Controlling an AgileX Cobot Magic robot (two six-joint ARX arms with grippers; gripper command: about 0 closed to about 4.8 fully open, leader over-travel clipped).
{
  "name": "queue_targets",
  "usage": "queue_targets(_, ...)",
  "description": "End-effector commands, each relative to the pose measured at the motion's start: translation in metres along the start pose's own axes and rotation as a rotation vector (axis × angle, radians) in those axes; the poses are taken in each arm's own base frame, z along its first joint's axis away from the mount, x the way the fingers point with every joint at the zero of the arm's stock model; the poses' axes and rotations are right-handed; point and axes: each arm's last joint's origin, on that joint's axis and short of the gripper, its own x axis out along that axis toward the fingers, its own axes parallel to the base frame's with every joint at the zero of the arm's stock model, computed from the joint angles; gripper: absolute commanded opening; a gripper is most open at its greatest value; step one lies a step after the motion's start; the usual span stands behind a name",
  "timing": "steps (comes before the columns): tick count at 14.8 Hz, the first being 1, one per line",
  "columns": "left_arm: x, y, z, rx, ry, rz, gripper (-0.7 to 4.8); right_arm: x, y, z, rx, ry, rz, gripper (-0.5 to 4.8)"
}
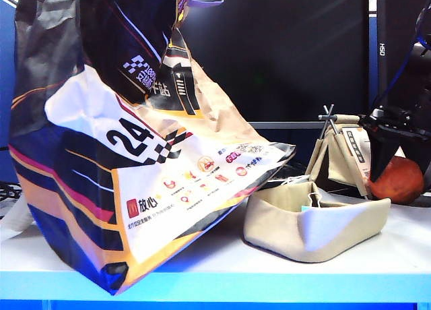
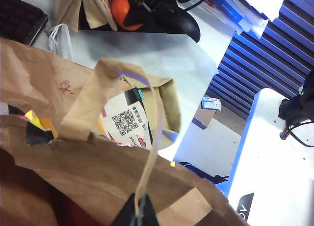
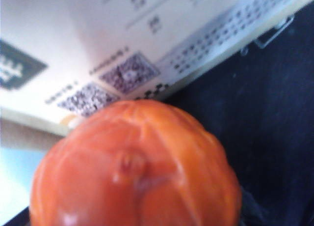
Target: Open the paper bag and put two oranges into the paper bag.
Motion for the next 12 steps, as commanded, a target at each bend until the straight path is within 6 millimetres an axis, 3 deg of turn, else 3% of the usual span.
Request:
queue_targets(1,-0.002,-0.002,0.001,0.005,-0.006,0.001,-0.05,-0.002,0.002,0.003,-0.007,-0.026,0.003,2.63)
queue_targets(2,-0.002,-0.002,0.0,0.005,-0.006,0.001,-0.06,-0.002,0.002,0.003,-0.007,-0.026,0.003,1.81)
queue_targets(3,-0.002,-0.002,0.0,0.005,-0.006,0.001,-0.06,-0.002,0.002,0.003,-0.007,-0.026,0.002,1.54)
queue_targets(5,-0.002,-0.002,0.001,0.005,-0.006,0.001,-0.05,-0.002,0.002,0.003,-0.007,-0.024,0.003,0.01)
queue_targets(8,-0.002,-0.002,0.0,0.005,-0.006,0.001,-0.06,-0.007,0.004,0.001,-0.005,-0.002,0.014,-0.05)
queue_targets(10,-0.002,-0.002,0.0,0.005,-0.006,0.001,-0.05,-0.022,0.01,0.001,-0.02,-0.023,0.07,-0.05)
queue_targets(12,-0.002,-0.002,0.001,0.005,-0.007,-0.003,-0.05,-0.078,0.03,0.004,-0.081,-0.185,0.094,-0.05)
